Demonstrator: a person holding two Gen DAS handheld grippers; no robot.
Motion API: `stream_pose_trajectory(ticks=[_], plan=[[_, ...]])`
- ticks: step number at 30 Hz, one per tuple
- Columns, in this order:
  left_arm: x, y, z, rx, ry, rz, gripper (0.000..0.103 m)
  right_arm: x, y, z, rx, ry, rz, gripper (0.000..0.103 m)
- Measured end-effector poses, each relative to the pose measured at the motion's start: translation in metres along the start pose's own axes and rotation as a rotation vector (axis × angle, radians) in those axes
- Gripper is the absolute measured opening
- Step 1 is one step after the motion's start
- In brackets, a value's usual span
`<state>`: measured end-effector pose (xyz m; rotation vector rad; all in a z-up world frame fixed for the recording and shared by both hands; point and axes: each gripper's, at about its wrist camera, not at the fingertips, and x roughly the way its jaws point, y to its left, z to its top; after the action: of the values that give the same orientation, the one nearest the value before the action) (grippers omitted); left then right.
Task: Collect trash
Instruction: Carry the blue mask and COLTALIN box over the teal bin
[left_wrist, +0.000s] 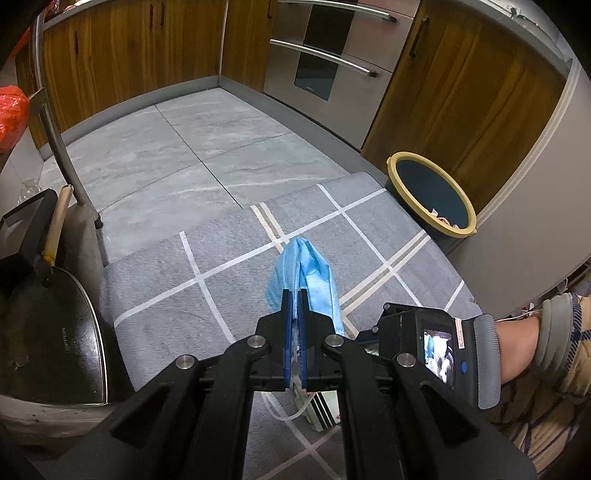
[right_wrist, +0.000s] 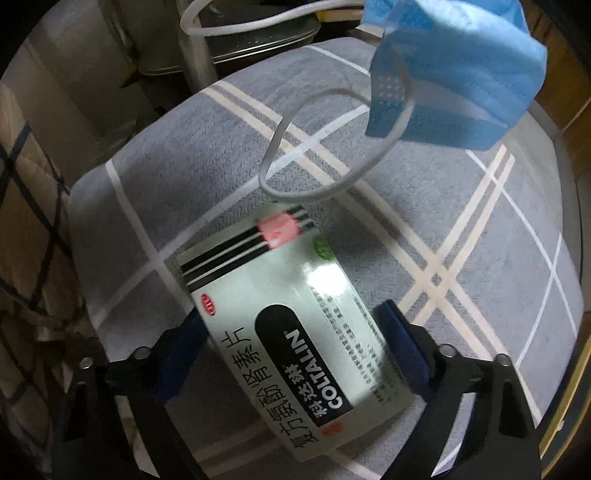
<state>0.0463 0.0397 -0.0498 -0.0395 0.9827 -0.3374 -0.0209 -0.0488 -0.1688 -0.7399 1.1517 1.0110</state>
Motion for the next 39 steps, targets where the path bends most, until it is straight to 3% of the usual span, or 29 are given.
stream_pose_trajectory(ticks=[7,12,19,25,28,31,39], plan=[[-0.003,-0.006,0.004,0.012,-0.024,0.014,0.003,-0.02,-0.015,0.0,0.05,-0.013,-0.072,0.077],[-0.019,-0.016,0.019,0.01,-0.112,0.031,0.003,-0.052,-0.047,-0.007,0.152,-0.054,-0.146,0.077],[-0.018,-0.057,0.056,0.091,-0.167,0.012,0.003,-0.116,-0.141,-0.041,0.45,-0.098,-0.326,0.077],[0.02,-0.113,0.099,0.173,-0.146,-0.064,0.003,-0.181,-0.235,-0.109,0.792,-0.177,-0.469,0.077],[0.048,-0.141,0.115,0.217,-0.123,-0.099,0.003,-0.191,-0.271,-0.144,0.912,-0.197,-0.515,0.077],[0.08,-0.169,0.131,0.248,-0.103,-0.133,0.003,-0.193,-0.299,-0.173,1.009,-0.214,-0.512,0.077],[0.169,-0.225,0.16,0.295,-0.036,-0.183,0.003,-0.173,-0.339,-0.196,1.13,-0.228,-0.495,0.077]])
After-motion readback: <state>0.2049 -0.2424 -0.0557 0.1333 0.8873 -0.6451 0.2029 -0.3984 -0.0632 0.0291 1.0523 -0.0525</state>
